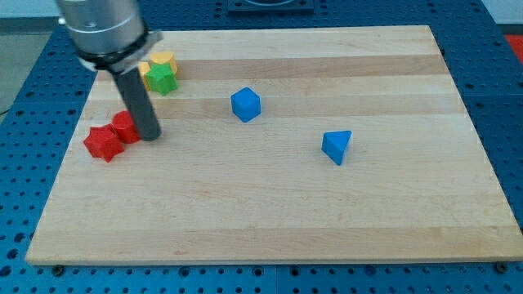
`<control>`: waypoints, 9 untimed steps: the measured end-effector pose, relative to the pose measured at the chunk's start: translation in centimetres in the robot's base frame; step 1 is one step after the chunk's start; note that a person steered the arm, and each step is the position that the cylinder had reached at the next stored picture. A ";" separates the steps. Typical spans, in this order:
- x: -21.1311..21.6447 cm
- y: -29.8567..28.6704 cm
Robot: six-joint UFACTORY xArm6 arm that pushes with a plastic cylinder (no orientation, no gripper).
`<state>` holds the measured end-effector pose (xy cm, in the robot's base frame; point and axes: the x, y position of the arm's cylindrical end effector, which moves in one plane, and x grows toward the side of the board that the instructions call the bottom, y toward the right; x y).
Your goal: Separate green star from the yellow hexagon
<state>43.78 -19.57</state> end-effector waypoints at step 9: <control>-6.5 0.0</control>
<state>37.33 -19.59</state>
